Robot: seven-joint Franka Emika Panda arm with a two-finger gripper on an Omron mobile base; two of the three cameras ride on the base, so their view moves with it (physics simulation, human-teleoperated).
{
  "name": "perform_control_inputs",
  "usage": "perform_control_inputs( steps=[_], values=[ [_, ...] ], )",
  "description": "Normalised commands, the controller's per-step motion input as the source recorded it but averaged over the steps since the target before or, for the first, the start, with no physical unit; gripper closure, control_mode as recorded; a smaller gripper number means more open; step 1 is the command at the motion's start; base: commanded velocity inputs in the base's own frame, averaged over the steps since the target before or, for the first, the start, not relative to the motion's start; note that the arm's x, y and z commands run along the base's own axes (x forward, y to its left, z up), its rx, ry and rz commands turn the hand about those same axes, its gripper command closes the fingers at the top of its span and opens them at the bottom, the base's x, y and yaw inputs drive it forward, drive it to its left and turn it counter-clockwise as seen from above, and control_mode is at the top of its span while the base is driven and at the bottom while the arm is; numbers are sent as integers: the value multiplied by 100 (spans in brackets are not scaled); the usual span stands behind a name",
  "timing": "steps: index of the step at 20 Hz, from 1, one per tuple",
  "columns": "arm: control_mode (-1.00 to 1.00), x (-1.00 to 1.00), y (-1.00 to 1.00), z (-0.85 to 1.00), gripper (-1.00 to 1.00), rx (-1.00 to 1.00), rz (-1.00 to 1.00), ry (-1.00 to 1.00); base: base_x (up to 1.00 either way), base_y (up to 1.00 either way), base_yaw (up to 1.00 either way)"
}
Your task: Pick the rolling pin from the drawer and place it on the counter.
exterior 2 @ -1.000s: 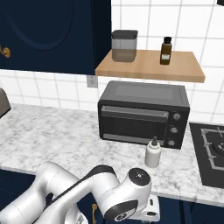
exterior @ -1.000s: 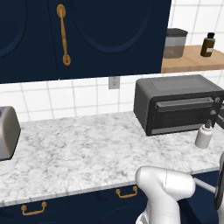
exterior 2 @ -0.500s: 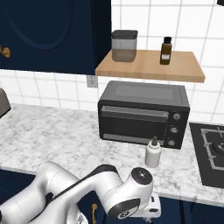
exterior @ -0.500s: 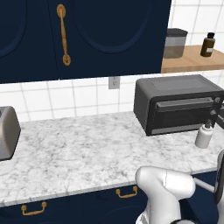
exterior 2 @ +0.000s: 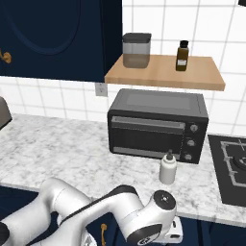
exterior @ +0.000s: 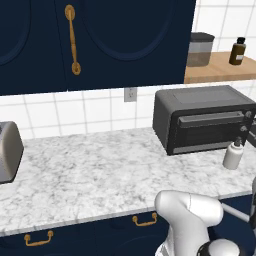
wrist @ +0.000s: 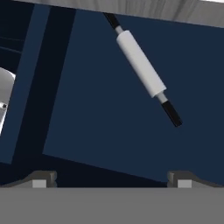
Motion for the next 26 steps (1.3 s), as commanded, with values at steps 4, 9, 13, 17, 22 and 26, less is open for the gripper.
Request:
perform_control_inputs(
  steps=[4, 9, 13, 17, 22, 26],
  values=[
    [-100, 6, 0, -20, -100, 2, 1, 0, 0, 0, 0],
    [-100, 3, 0, -20, -100, 0, 1, 0, 0, 0, 0],
    [-100, 1, 0, -20, -100, 0, 0, 0, 0, 0, 0],
    [-100, 5, 0, -18, -100, 0, 1, 0, 0, 0, 0],
    [-100, 6, 0, -13, -100, 0, 0, 0, 0, 0, 0],
    [-100, 4, 0, -13, -100, 3, 0, 0, 0, 0, 0]
  ],
)
